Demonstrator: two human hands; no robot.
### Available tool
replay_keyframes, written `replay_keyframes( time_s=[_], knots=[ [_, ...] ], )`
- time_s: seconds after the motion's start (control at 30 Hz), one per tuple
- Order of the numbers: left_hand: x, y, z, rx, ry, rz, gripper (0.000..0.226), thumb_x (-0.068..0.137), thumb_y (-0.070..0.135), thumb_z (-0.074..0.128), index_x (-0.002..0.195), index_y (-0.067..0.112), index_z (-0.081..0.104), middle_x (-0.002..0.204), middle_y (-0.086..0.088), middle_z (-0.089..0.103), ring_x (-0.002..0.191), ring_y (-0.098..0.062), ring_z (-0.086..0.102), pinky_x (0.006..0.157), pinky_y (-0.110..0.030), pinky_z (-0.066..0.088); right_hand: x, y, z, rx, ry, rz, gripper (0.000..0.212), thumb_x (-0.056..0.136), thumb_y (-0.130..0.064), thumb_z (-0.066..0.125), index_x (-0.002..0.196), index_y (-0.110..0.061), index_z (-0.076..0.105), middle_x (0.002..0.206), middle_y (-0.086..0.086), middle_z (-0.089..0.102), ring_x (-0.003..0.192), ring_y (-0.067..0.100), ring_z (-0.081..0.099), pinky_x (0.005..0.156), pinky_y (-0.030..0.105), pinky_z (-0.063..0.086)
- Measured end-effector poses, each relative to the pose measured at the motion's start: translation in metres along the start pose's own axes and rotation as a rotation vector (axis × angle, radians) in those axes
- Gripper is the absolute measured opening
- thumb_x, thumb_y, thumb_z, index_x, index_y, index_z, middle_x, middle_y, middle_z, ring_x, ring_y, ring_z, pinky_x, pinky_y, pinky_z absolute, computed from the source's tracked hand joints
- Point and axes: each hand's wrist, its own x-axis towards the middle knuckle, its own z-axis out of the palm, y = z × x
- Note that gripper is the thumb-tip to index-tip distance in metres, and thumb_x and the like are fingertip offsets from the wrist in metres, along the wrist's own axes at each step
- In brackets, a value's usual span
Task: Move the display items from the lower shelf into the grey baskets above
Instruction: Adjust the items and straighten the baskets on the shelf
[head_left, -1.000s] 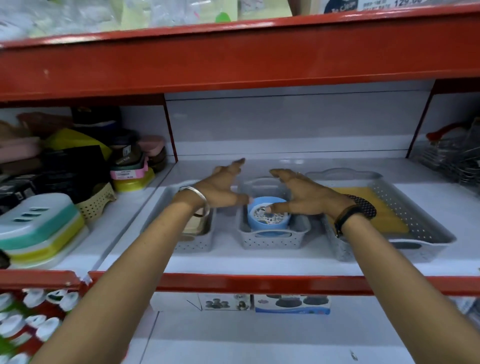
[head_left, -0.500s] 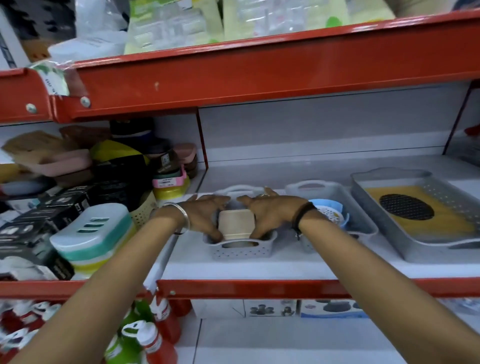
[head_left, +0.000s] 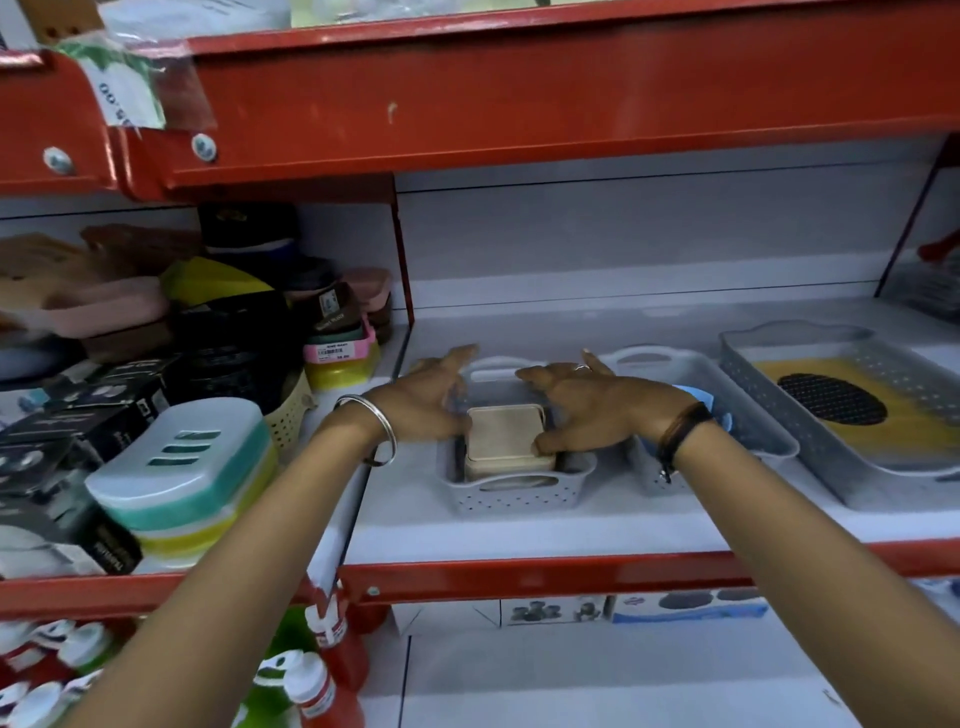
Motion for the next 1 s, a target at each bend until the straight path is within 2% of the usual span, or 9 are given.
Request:
replay_keyframes(
  time_s=[0.07,0.13,0.33,0.47,0.57,0.67,0.77,0.87,1.0],
  knots=[
    [0.001,0.001,-0.002,0.101,0.090,-0.023,0.060,0.085,0.014,0.054,0.140,0.013,0.029,0.127,-0.013,0.058,0.115,-0.027,0.053,0.102,-0.032,0.042,-0.004,-0.005,0.003,-0.046,0.047,0.023,0.078,0.085,-0.038,0.053,0.147,-0.015,0.011,0.150,0.014,0.033,0.144,0.025,0.019,0.119,0.043,-0.009],
    [0.002,0.003,-0.001,0.180,0.108,-0.055,0.062,0.086,0.015,0.049,0.143,0.014,0.024,0.111,-0.016,0.065,0.107,-0.034,0.058,0.099,-0.041,0.046,-0.006,-0.011,0.007,-0.115,0.082,0.047,0.072,0.086,-0.032,0.050,0.145,-0.011,0.015,0.144,0.016,0.040,0.142,0.029,0.023,0.119,0.045,-0.009],
    [0.007,0.021,0.003,0.311,0.022,-0.116,0.059,0.083,0.010,0.053,0.137,0.007,0.030,0.116,-0.019,0.062,0.112,-0.035,0.054,0.111,-0.043,0.027,-0.003,-0.023,0.019,-0.161,0.100,0.068,0.061,0.089,-0.021,0.042,0.143,-0.003,0.019,0.138,0.021,0.048,0.138,0.029,0.033,0.119,0.047,-0.008],
    [0.012,0.022,0.004,0.124,-0.050,-0.124,0.054,0.078,0.007,0.057,0.129,0.007,0.039,0.103,-0.013,0.067,0.093,-0.028,0.060,0.086,-0.037,0.051,-0.007,-0.024,0.017,-0.111,0.126,0.061,0.054,0.093,-0.019,0.035,0.142,-0.002,0.019,0.135,0.021,0.051,0.136,0.031,0.036,0.120,0.045,-0.006],
    [0.013,0.019,0.002,0.038,-0.084,-0.155,0.055,0.077,0.006,0.059,0.129,0.010,0.040,0.101,-0.008,0.071,0.089,-0.021,0.059,0.084,-0.032,0.051,-0.007,-0.026,0.019,-0.126,0.128,0.070,0.055,0.094,-0.022,0.033,0.143,-0.002,0.017,0.134,0.022,0.052,0.136,0.034,0.035,0.120,0.045,-0.005],
    [0.013,0.022,-0.003,0.107,-0.094,-0.134,0.047,0.080,0.010,0.058,0.125,0.009,0.045,0.103,-0.010,0.071,0.089,-0.022,0.059,0.080,-0.031,0.051,-0.005,-0.027,0.021,-0.137,0.143,0.080,0.055,0.095,-0.024,0.031,0.143,-0.001,0.018,0.129,0.021,0.056,0.132,0.032,0.042,0.121,0.045,-0.003],
    [0.009,0.027,-0.011,0.287,0.037,-0.085,0.037,0.086,0.021,0.052,0.121,0.010,0.047,0.104,-0.016,0.068,0.087,-0.028,0.061,0.076,-0.032,0.053,-0.009,-0.025,0.020,-0.088,0.190,0.100,0.053,0.095,-0.026,0.033,0.142,-0.006,0.021,0.128,0.019,0.058,0.129,0.030,0.045,0.121,0.044,0.000],
    [-0.001,0.037,-0.016,0.409,0.190,-0.046,0.042,0.088,0.029,0.047,0.127,0.014,0.043,0.105,-0.015,0.064,0.094,-0.034,0.060,0.082,-0.040,0.053,-0.027,-0.016,0.010,-0.020,0.302,0.119,0.051,0.094,-0.028,0.039,0.141,-0.012,0.026,0.135,0.016,0.053,0.130,0.030,0.042,0.119,0.040,0.010],
    [-0.027,0.066,-0.009,0.263,-0.007,0.007,0.041,0.090,0.038,0.048,0.129,0.026,0.044,0.103,-0.002,0.060,0.090,-0.024,0.058,0.078,-0.033,0.049,-0.062,0.007,0.002,0.237,0.379,0.164,0.046,0.095,-0.033,0.044,0.138,-0.019,0.037,0.141,0.004,0.050,0.124,0.027,0.048,0.107,0.038,0.037]
  ],
)
